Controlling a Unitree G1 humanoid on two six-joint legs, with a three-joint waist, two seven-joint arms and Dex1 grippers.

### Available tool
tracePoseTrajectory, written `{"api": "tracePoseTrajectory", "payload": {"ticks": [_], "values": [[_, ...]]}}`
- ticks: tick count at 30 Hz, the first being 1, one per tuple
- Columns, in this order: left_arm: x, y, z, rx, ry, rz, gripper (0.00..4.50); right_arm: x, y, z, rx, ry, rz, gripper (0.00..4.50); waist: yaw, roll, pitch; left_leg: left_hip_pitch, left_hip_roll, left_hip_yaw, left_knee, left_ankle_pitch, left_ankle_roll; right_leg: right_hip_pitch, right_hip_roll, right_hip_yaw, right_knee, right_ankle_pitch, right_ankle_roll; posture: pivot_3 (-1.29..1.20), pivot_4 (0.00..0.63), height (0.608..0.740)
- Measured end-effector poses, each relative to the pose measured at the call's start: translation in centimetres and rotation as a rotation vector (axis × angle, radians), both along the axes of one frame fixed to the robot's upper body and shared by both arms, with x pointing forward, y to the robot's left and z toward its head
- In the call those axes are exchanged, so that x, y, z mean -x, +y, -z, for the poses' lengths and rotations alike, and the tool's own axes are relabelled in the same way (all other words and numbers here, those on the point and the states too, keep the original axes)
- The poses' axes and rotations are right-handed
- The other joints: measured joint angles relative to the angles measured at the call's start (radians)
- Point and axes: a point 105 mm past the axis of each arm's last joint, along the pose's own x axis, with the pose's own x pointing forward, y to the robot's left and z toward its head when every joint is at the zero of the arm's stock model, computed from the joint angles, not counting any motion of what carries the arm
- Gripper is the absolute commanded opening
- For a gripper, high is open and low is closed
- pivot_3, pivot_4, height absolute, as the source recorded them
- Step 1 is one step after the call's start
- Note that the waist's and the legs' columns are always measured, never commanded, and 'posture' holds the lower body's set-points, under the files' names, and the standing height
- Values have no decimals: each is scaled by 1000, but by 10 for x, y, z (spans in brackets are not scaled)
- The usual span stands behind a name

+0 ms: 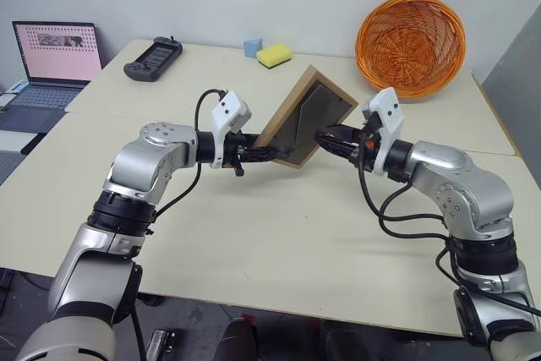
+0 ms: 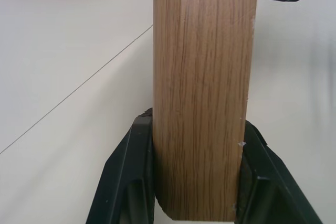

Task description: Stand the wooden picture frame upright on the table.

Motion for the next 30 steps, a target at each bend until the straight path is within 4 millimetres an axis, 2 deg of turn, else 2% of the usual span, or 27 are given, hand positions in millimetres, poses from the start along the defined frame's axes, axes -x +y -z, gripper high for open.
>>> {"api": "tracePoseTrajectory", "payload": {"ticks": [13, 20, 25, 30], "values": [[-2, 2, -4, 14, -8, -15, 1312, -11, 2, -18, 0, -41, -12, 1678, -5, 0, 0, 0, 0, 0, 0, 0, 0, -1, 0, 0, 2, 0, 0, 0, 150, 740], [-5, 1, 2, 18, 1, -25, 1312, -6, 10, -23, -7, -58, -33, 1678, -6, 0, 0, 0, 0, 0, 1, 0, 0, -2, 0, 0, 4, 0, 0, 0, 150, 740], [-16, 10, 8, 12, 20, -69, 1312, -2, 10, -19, -2, -47, -19, 1678, -6, 0, 0, 0, 0, 0, 1, 0, 0, -4, 0, 0, 7, 0, 0, 0, 150, 740], [-25, 13, 5, 10, 11, -89, 1312, 2, 7, -13, -8, -24, -4, 1678, -6, 0, 0, 0, 0, 0, 1, 0, 0, -4, 0, 0, 8, 0, 0, 0, 150, 740]]}}
